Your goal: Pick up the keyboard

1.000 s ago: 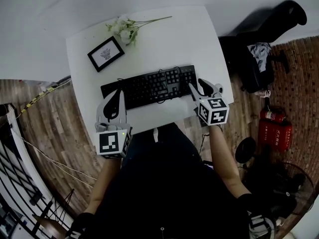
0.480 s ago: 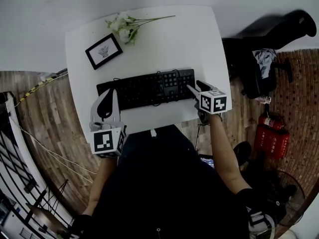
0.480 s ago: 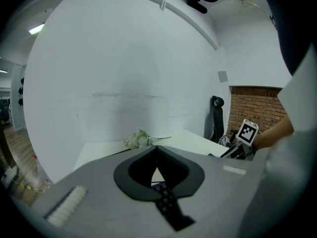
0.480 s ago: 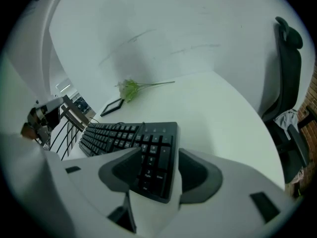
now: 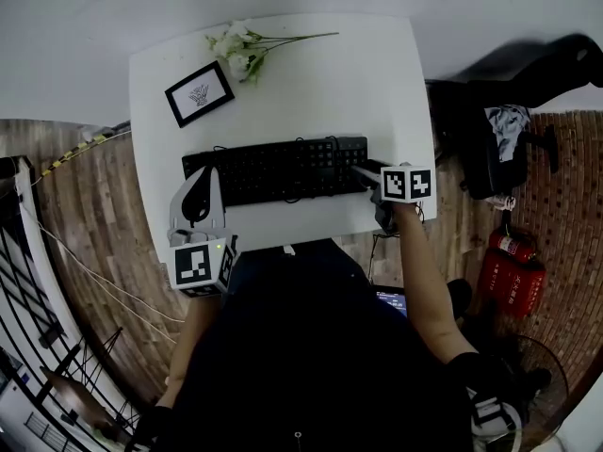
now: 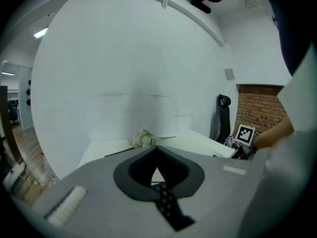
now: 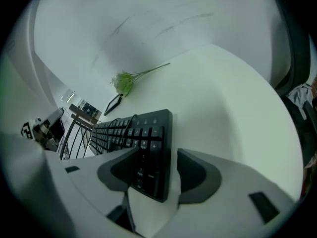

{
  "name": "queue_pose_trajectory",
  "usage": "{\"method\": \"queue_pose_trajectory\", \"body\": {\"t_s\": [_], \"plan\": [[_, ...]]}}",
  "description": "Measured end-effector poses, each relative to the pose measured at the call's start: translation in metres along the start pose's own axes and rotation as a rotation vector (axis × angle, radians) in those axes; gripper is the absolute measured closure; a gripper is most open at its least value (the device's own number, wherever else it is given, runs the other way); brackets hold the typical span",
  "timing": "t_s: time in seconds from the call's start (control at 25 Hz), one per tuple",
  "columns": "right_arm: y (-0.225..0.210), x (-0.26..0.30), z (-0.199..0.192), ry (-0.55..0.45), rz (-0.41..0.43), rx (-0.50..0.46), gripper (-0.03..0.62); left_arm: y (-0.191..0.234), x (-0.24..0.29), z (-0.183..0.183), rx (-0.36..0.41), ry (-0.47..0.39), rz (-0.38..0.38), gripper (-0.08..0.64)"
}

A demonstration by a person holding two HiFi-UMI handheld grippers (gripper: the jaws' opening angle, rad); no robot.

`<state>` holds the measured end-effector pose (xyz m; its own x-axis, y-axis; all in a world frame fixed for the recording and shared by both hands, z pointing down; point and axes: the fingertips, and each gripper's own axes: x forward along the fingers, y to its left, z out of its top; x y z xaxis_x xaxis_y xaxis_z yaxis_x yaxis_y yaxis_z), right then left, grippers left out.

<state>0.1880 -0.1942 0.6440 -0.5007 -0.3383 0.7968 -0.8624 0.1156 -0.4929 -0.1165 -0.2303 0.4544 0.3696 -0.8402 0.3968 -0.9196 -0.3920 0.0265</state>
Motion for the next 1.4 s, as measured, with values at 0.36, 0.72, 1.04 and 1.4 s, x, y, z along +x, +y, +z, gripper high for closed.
{"method": "queue_pose_trajectory", "body": {"t_s": [0.36, 0.72, 1.04, 1.4], "plan": [[0.004, 0.004, 0.002, 0.041, 0.004, -0.002, 0.372, 0.001, -0.007, -0.001, -0.015, -0.002, 0.05, 0.549], [0.004, 0.003, 0.004, 0.038, -0.023, 0.013, 0.397, 0.006, -0.018, -0.002, -0.023, -0.009, 0.084, 0.549], [0.013, -0.01, 0.006, 0.031, -0.072, -0.014, 0.397, 0.019, -0.021, -0.014, -0.047, -0.002, 0.109, 0.549], [0.029, -0.036, 0.033, -0.018, -0.123, -0.093, 0.397, 0.041, -0.007, -0.073, -0.079, 0.143, 0.13, 0.549]]}}
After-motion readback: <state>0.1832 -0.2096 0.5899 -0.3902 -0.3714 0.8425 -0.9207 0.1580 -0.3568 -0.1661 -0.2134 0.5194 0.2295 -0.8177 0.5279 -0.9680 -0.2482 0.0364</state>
